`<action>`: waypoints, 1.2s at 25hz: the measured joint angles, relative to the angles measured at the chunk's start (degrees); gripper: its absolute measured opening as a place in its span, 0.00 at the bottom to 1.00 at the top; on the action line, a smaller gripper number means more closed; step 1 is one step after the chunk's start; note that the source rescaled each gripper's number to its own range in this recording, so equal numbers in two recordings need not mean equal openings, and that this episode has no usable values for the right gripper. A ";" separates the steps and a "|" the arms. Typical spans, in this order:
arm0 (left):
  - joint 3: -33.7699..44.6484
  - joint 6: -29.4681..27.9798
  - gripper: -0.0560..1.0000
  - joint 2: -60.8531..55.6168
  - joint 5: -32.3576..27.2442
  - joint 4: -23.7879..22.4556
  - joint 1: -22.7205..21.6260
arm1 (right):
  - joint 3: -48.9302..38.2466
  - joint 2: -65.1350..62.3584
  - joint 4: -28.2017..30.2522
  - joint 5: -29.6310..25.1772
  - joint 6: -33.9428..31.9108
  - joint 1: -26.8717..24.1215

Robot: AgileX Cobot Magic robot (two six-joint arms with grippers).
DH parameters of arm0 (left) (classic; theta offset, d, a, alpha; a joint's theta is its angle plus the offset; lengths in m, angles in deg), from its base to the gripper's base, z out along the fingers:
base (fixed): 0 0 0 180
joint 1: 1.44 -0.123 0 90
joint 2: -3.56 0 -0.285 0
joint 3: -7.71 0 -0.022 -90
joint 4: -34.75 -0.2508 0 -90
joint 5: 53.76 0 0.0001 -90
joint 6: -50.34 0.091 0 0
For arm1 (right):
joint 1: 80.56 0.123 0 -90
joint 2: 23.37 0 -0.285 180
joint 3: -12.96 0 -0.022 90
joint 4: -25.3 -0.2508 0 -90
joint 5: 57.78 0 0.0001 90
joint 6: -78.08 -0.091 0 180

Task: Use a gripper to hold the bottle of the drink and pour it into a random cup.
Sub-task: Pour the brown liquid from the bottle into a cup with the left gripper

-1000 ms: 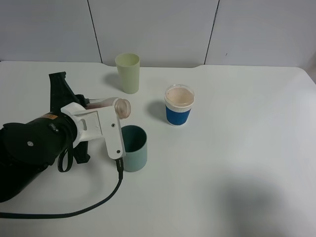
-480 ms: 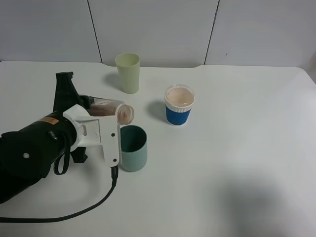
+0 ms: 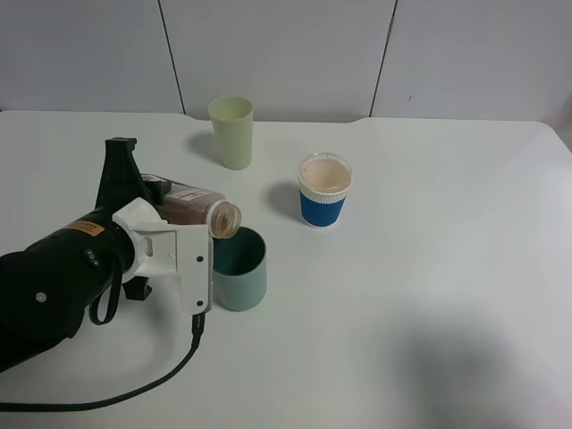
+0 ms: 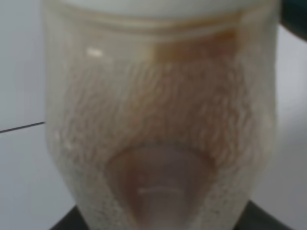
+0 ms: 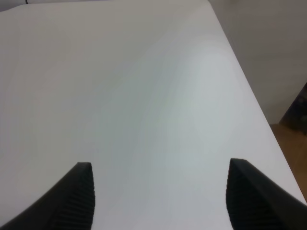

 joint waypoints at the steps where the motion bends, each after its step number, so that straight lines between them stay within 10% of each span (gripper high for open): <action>1: 0.00 0.00 0.05 0.00 0.00 -0.05 0.00 | 0.00 0.00 0.00 0.00 0.00 0.00; 30: 0.00 0.67 0.05 0.00 2.69 -3.68 0.00 | 0.00 0.00 0.00 0.00 0.00 0.00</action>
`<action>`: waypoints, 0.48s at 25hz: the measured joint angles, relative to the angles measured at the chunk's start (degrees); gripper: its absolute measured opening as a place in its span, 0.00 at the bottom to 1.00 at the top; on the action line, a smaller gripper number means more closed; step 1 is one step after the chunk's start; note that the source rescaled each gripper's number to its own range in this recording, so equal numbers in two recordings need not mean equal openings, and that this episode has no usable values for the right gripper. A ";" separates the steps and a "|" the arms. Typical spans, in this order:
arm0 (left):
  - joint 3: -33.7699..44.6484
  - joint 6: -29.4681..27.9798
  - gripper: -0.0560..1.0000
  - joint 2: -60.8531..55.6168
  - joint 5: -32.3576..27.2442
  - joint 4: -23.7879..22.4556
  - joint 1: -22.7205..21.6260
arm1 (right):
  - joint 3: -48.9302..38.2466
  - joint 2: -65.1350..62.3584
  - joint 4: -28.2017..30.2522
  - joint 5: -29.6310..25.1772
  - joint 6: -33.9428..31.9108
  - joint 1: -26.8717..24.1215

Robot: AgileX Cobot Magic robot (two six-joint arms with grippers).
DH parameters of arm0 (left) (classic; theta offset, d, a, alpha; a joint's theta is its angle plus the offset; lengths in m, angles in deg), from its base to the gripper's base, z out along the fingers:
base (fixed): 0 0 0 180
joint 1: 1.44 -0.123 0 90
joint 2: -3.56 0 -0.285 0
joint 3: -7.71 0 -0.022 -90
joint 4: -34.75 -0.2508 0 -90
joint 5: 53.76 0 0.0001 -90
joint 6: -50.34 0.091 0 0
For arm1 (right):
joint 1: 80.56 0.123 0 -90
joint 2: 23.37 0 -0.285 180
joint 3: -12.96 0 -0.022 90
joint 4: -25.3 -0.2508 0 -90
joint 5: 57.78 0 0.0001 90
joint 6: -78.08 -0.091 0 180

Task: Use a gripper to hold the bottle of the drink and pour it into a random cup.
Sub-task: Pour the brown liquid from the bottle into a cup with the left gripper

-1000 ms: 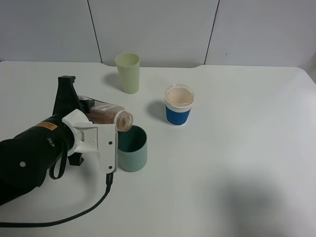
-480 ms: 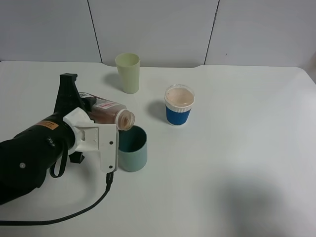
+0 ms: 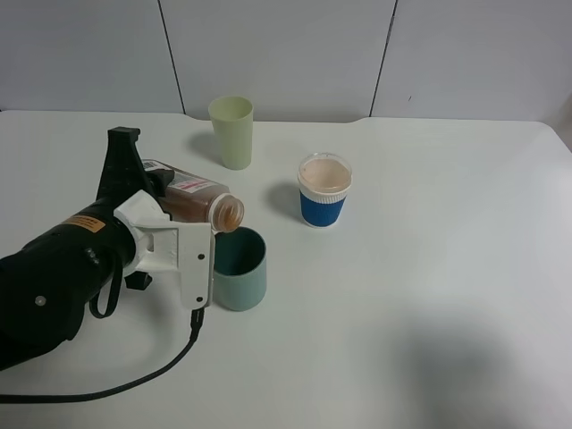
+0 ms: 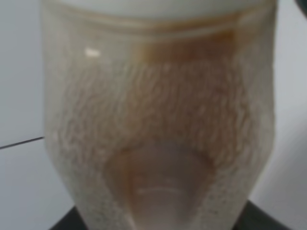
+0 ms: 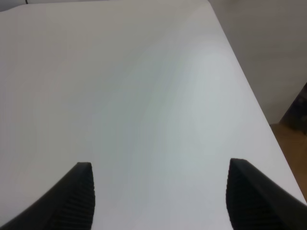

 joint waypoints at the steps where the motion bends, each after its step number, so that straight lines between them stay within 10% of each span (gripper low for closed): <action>1: 0.00 0.40 0.05 0.00 0.00 -0.05 0.00 | 0.00 0.00 0.00 0.00 0.00 0.00; 12: 0.00 2.87 0.05 0.00 0.40 -0.18 0.00 | 0.00 0.00 0.00 0.00 0.00 0.00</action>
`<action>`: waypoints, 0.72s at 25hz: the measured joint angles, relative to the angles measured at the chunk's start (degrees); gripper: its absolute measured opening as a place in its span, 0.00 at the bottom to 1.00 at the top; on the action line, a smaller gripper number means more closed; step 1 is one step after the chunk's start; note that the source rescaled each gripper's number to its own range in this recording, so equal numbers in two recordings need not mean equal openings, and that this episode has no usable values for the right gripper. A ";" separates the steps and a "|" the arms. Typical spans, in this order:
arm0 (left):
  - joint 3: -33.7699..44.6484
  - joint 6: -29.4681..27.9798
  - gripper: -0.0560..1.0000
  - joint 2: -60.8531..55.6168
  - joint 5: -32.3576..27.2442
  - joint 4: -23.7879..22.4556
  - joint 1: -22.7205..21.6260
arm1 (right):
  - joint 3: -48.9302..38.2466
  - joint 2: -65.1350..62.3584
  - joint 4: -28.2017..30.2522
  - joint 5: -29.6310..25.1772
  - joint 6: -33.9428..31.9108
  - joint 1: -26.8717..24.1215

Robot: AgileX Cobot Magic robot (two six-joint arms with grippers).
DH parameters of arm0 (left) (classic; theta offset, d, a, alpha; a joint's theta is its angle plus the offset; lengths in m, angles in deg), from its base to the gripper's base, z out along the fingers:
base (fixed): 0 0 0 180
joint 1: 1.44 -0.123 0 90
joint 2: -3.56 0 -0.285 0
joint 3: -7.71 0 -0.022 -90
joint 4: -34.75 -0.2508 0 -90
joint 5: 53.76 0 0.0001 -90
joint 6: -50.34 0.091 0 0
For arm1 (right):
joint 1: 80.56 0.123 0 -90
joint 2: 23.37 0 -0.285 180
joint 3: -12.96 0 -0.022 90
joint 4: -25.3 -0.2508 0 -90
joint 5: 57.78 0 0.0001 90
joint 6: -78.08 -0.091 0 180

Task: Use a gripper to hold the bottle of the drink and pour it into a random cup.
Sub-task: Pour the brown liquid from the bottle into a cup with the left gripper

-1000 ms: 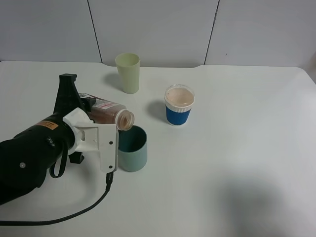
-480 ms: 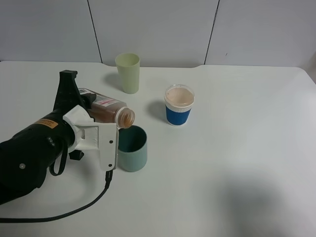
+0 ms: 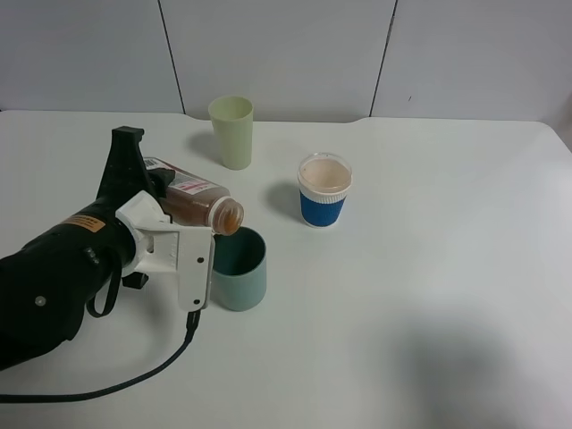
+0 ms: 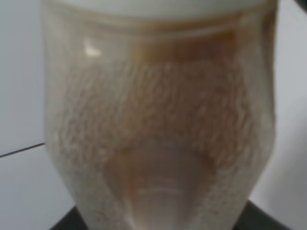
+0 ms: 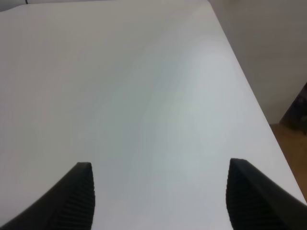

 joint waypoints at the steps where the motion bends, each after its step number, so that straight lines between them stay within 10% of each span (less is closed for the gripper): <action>1: 0.00 0.41 0.05 0.00 0.22 0.00 0.00 | 0.00 0.00 0.00 0.00 0.00 0.00; 18: 0.00 3.06 0.05 0.00 0.79 -0.26 0.00 | 0.00 0.00 0.00 0.00 0.00 0.00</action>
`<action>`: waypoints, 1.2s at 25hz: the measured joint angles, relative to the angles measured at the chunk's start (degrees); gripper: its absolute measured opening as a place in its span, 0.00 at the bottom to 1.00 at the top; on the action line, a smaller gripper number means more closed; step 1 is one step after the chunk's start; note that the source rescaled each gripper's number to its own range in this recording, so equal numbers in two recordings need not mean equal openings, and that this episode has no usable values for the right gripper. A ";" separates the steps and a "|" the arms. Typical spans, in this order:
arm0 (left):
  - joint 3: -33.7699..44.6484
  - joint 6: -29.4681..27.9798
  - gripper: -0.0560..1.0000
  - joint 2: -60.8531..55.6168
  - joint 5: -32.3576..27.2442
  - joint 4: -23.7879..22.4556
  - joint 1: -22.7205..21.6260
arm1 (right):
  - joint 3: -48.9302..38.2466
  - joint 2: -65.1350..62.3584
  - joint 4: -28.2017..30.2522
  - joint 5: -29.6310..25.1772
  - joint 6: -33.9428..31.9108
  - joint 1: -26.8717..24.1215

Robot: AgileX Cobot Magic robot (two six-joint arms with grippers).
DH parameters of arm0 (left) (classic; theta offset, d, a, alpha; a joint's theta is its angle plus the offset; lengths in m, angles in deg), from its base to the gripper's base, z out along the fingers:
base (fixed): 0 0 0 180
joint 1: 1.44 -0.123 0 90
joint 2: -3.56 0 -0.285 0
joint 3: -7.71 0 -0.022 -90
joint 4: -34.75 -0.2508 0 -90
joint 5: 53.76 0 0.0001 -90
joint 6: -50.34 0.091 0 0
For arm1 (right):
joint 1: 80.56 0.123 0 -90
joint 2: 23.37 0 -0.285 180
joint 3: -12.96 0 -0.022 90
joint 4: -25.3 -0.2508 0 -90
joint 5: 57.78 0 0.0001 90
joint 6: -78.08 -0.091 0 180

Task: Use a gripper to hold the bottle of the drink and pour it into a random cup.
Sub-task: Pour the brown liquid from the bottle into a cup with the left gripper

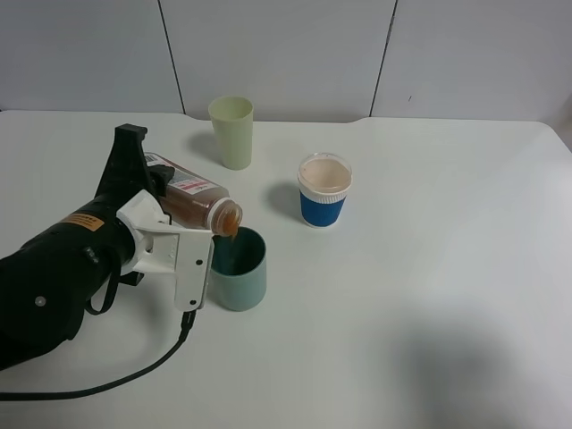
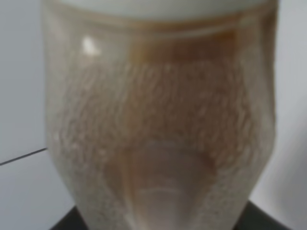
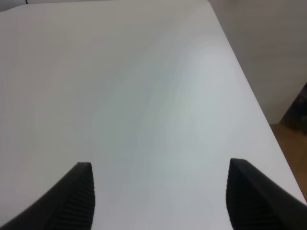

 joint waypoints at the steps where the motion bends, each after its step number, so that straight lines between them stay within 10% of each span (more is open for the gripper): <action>1: 0.00 0.21 0.05 0.00 0.00 0.00 0.00 | 0.00 0.00 0.00 0.00 0.00 0.00; 30: 0.00 0.58 0.05 0.00 0.47 -0.53 0.00 | 0.00 0.00 0.00 0.00 0.00 0.00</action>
